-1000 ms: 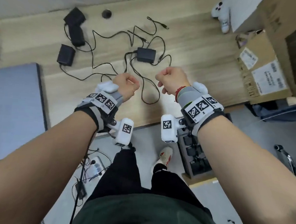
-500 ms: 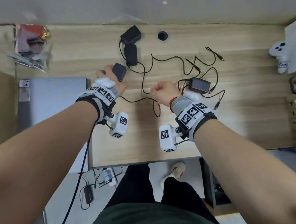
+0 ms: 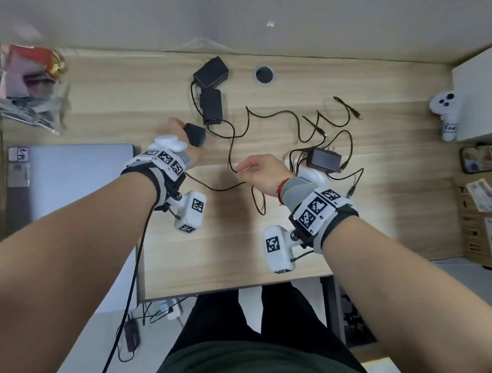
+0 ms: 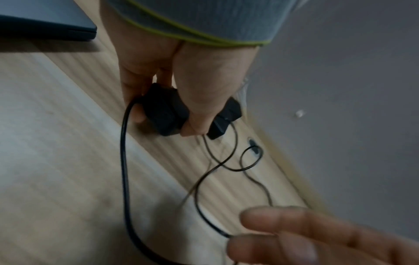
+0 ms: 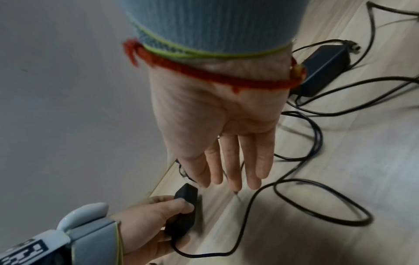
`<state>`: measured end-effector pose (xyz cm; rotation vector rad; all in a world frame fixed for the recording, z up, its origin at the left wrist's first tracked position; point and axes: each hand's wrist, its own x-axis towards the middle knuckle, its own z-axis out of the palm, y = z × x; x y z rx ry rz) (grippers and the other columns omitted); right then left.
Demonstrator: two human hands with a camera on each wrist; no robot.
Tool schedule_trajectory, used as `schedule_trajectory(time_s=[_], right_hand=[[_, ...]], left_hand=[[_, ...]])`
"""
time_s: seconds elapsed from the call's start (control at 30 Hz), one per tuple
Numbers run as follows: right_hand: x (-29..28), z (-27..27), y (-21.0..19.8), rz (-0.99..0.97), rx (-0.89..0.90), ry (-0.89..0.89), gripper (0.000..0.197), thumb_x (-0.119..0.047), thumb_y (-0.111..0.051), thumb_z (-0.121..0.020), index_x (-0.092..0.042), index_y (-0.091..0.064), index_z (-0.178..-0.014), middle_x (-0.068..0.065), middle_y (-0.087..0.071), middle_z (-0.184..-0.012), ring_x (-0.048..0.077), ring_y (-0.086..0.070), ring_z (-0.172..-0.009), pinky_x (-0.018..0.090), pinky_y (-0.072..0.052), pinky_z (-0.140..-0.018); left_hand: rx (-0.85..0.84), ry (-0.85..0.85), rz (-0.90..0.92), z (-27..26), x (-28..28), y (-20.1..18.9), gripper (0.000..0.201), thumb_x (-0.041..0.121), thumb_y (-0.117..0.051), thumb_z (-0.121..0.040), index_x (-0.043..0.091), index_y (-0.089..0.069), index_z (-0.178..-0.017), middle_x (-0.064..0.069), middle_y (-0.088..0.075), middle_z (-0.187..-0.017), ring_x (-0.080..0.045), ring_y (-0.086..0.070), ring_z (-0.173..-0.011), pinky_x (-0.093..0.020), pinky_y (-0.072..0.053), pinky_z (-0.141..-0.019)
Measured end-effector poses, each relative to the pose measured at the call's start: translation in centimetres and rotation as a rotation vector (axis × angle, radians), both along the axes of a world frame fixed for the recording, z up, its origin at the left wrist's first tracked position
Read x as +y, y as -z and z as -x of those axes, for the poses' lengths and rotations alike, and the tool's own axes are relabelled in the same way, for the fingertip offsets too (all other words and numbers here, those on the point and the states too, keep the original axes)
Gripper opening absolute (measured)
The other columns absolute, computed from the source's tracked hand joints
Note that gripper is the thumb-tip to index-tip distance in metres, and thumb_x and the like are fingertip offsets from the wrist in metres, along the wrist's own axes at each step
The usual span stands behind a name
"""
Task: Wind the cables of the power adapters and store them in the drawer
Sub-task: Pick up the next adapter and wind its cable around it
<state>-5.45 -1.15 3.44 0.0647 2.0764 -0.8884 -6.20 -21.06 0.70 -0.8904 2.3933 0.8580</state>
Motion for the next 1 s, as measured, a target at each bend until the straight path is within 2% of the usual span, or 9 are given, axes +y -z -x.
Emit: schedule_trajectory(time_s=[0.13, 0.3, 0.37, 0.47, 0.53, 0.63, 0.73, 0.9, 1.0], right_hand=[[-0.8, 0.9, -3.0, 0.094, 0.030, -0.040, 0.020, -0.030, -0.068, -0.087, -0.026, -0.069, -0.106, -0.003, -0.070, -0.105, 0.014, -0.063, -0.102, 0.024, -0.046, -0.088], [-1.0, 1.3, -8.2, 0.252, 0.036, -0.217, 0.039, -0.035, -0.068, -0.090, -0.016, -0.063, -0.124, -0.002, -0.066, -0.120, 0.012, -0.060, -0.112, 0.025, -0.046, -0.097], [-0.3, 1.4, -10.4, 0.294, 0.077, -0.247, 0.036, -0.036, -0.067, -0.091, -0.018, -0.064, -0.122, -0.007, -0.065, -0.112, 0.009, -0.061, -0.104, 0.021, -0.047, -0.089], [1.1, 1.7, -13.5, 0.437, 0.133, -0.200, 0.018, -0.032, -0.066, -0.092, -0.022, -0.067, -0.107, -0.006, -0.070, -0.097, 0.008, -0.064, -0.091, 0.031, -0.050, -0.093], [2.1, 2.0, -15.5, 0.522, 0.176, -0.157, 0.009, -0.022, -0.066, -0.093, -0.016, -0.067, -0.099, 0.004, -0.072, -0.094, 0.012, -0.065, -0.089, 0.033, -0.050, -0.093], [3.1, 2.2, -18.1, 0.629, 0.214, -0.110, 0.007, -0.004, -0.061, -0.094, -0.009, -0.064, -0.092, 0.004, -0.067, -0.083, 0.009, -0.062, -0.078, 0.019, -0.051, -0.074], [4.0, 2.1, -19.5, 0.717, 0.232, -0.012, 0.007, 0.003, -0.055, -0.093, 0.008, -0.060, -0.093, 0.011, -0.061, -0.077, 0.018, -0.054, -0.074, 0.029, -0.044, -0.072], [5.2, 1.4, -21.1, 0.789, 0.252, 0.109, 0.020, 0.015, -0.051, -0.089, 0.013, -0.056, -0.108, 0.018, -0.054, -0.087, 0.023, -0.049, -0.077, 0.031, -0.041, -0.065], [6.2, 1.1, -21.9, 0.778, 0.281, 0.120, 0.019, 0.018, -0.046, -0.086, 0.012, -0.058, -0.099, 0.020, -0.055, -0.076, 0.020, -0.052, -0.058, 0.025, -0.045, -0.053]], left_hand=[[0.122, 0.035, -0.046, -0.8, 1.2, -4.0, 0.076, 0.039, -0.069, -0.061, 0.022, -0.037, -0.128, -0.009, -0.060, -0.103, -0.030, -0.061, -0.080, -0.042, -0.054, -0.071], [0.357, 0.039, -0.095, -0.9, 3.8, -11.2, 0.066, 0.027, -0.078, -0.067, 0.024, -0.050, -0.126, -0.002, -0.060, -0.113, -0.019, -0.055, -0.089, -0.027, -0.037, -0.070], [0.440, 0.037, -0.089, -0.7, 5.0, -14.5, 0.060, 0.024, -0.077, -0.068, 0.025, -0.054, -0.123, 0.000, -0.061, -0.113, -0.016, -0.055, -0.090, -0.023, -0.035, -0.070], [0.539, 0.047, -0.103, -0.3, 6.9, -18.7, 0.052, 0.024, -0.076, -0.069, 0.025, -0.054, -0.116, 0.002, -0.062, -0.105, -0.017, -0.057, -0.087, -0.022, -0.035, -0.067], [0.601, 0.068, -0.068, -0.2, 8.3, -20.9, 0.051, 0.026, -0.075, -0.070, 0.022, -0.053, -0.115, -0.001, -0.060, -0.107, -0.019, -0.056, -0.086, -0.022, -0.033, -0.064], [0.667, 0.065, -0.057, -0.3, 10.2, -23.1, 0.048, 0.025, -0.075, -0.075, 0.018, -0.053, -0.117, -0.001, -0.050, -0.109, -0.012, -0.048, -0.081, -0.016, -0.031, -0.060], [0.745, 0.054, -0.087, -0.7, 12.0, -24.7, 0.041, 0.026, -0.073, -0.078, 0.020, -0.054, -0.115, 0.000, -0.046, -0.108, 0.002, -0.045, -0.076, -0.005, -0.032, -0.063], [0.795, 0.057, -0.094, -1.2, 14.4, -26.1, 0.037, 0.032, -0.071, -0.080, 0.023, -0.054, -0.112, 0.000, -0.050, -0.109, -0.008, -0.048, -0.085, -0.021, -0.034, -0.076], [0.821, 0.070, -0.087, -1.6, 15.4, -26.7, 0.034, 0.034, -0.071, -0.080, 0.027, -0.052, -0.108, 0.002, -0.051, -0.107, -0.012, -0.051, -0.088, -0.026, -0.037, -0.076]])
